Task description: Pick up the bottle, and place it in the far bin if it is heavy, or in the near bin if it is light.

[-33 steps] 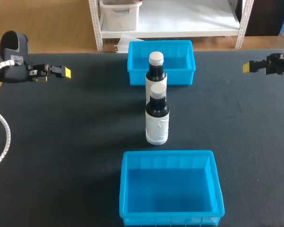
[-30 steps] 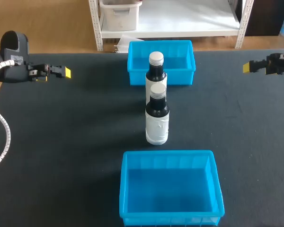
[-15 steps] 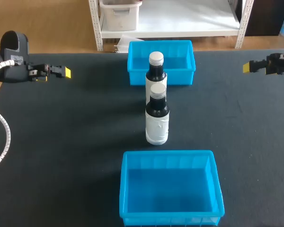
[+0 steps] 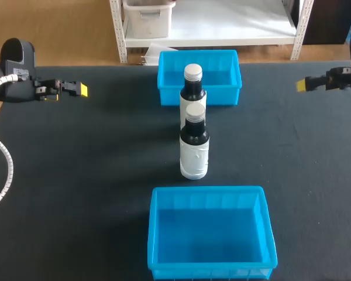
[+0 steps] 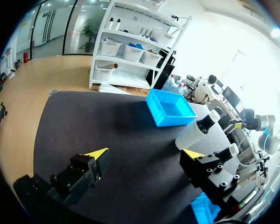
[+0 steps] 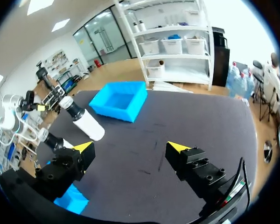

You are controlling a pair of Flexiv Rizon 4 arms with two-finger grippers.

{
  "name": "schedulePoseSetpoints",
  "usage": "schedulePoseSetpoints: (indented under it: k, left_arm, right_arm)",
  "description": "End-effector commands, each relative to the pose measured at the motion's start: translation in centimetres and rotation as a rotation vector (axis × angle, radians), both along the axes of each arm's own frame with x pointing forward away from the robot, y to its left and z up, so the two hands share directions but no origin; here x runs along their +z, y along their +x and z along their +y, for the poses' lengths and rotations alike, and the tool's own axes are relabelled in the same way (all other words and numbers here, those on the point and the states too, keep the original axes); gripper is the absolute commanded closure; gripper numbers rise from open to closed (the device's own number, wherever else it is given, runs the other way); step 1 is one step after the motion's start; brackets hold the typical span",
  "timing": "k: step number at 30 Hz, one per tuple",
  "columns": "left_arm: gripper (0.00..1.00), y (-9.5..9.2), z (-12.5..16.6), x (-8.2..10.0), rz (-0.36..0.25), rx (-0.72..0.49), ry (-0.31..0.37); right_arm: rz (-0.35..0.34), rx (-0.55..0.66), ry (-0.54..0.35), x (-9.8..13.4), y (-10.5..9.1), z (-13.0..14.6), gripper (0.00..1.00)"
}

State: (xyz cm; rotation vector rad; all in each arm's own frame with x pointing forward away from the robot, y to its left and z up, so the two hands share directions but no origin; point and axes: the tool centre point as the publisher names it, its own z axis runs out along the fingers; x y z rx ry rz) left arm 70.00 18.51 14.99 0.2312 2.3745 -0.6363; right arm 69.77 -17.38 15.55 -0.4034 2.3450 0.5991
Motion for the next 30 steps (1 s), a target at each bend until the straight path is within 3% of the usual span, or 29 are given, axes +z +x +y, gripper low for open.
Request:
schedulePoseSetpoints:
  k: [1,3,23,30]
  left_arm:
    - [0.0,0.0,0.0,0.0,0.0,0.0,0.0]
    - [0.0,0.0,0.0,0.0,0.0,0.0,0.0]
    - [0.0,0.0,0.0,0.0,0.0,0.0,0.0]
    - [0.0,0.0,0.0,0.0,0.0,0.0,0.0]
  right_arm:
    - [-0.098,0.455,0.054,0.5,-0.2,-0.3,0.0]
    - [-0.123,0.564,0.058,0.8,-0.7,-0.1,0.0]
    - [-0.123,0.564,0.058,0.8,-0.7,-0.1,0.0]
    - [-0.274,0.806,-0.067,1.3,-1.8,1.7,0.0]
